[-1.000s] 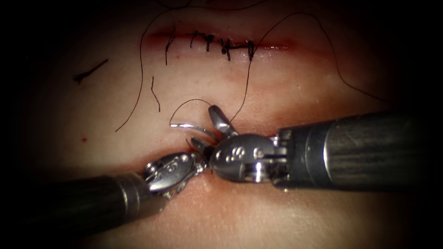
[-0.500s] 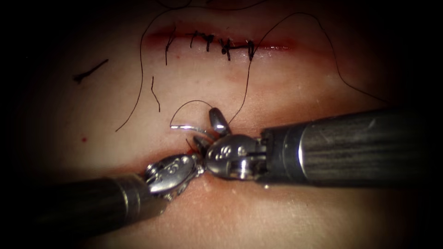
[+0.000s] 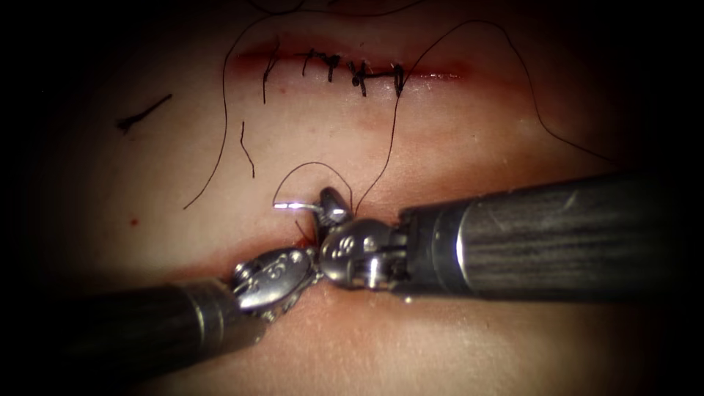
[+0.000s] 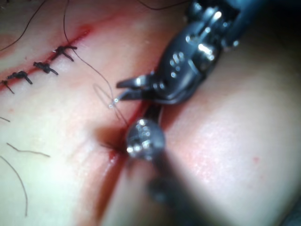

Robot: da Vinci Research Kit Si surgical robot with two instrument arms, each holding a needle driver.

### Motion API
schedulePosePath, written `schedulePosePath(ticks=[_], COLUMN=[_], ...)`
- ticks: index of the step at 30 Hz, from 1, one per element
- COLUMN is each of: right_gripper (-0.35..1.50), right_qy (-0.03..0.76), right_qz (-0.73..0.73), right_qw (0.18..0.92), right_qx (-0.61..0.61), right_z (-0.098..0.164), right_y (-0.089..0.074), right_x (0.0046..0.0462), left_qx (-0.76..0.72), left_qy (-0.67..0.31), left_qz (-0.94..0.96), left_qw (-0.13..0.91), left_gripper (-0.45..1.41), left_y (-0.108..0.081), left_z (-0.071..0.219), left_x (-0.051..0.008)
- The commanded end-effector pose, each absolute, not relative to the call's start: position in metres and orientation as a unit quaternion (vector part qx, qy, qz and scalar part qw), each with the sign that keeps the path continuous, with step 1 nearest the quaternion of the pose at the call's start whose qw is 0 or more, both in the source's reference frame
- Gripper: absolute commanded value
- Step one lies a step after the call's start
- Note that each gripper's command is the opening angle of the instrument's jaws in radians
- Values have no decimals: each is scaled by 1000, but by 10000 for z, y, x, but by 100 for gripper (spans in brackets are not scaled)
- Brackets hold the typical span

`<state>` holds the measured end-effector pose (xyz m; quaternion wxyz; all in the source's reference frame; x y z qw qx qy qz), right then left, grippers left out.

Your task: Wound Closure

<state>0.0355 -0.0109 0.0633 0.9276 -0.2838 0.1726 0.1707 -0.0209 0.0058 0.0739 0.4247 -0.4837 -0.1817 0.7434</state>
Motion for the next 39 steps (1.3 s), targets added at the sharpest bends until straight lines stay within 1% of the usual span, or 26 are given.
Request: schedulePosePath(ticks=[1, 11, 13, 15, 16, 17, 20, 22, 24, 25, 26, 28, 29, 32, 34, 35, 39], right_gripper=[-35, -35, -35, -35, -35, -35, -35, -35, -35, -35, -35, -35, -35, -35, -35, -35, -35], right_qy=[160, 115, 119, 123, 130, 138, 165, 189, 233, 285, 285, 318, 344, 390, 412, 433, 453], right_qz=[163, 148, 147, 146, 144, 141, 132, 130, 142, 153, 153, 156, 158, 154, 146, 145, 154], right_qw=[930, 938, 936, 936, 935, 936, 936, 935, 929, 920, 920, 914, 909, 903, 897, 889, 878], right_qx=[-288, -292, -295, -297, -296, -293, -282, -272, -251, -224, -224, -198, -171, -96, -69, -40, -2], right_z=[637, 631, 628, 625, 623, 622, 618, 617, 619, 623, 623, 626, 630, 643, 652, 663, 678], right_y=[-112, -114, -113, -112, -111, -109, -101, -94, -84, -73, -73, -62, -54, -39, -31, -23, -13], right_x=[359, 353, 352, 350, 347, 345, 334, 325, 314, 301, 301, 290, 283, 270, 261, 250, 238], left_qx=[-484, -485, -483, -484, -488, -494, -506, -511, -512, -515, -515, -516, -518, -520, -519, -519, -518], left_qy=[-184, -179, -164, -158, -152, -146, -155, -163, -164, -169, -169, -172, -173, -176, -177, -179, -181], left_qz=[743, 746, 755, 756, 757, 756, 756, 755, 756, 754, 754, 754, 753, 752, 753, 753, 755], left_qw=[425, 419, 412, 411, 407, 404, 386, 378, 374, 370, 370, 368, 367, 364, 363, 361, 359], left_gripper=[-45, -45, -23, 31, 44, 54, 76, 83, 84, 84, 84, 84, 84, 83, 83, 81, 79], left_y=[54, 56, 58, 63, 66, 68, 71, 70, 68, 66, 66, 65, 64, 64, 64, 63, 61], left_z=[745, 743, 742, 738, 736, 734, 726, 722, 719, 717, 717, 716, 716, 716, 716, 717, 718], left_x=[-215, -214, -214, -212, -210, -208, -203, -200, -198, -196, -196, -195, -194, -192, -191, -191, -192])
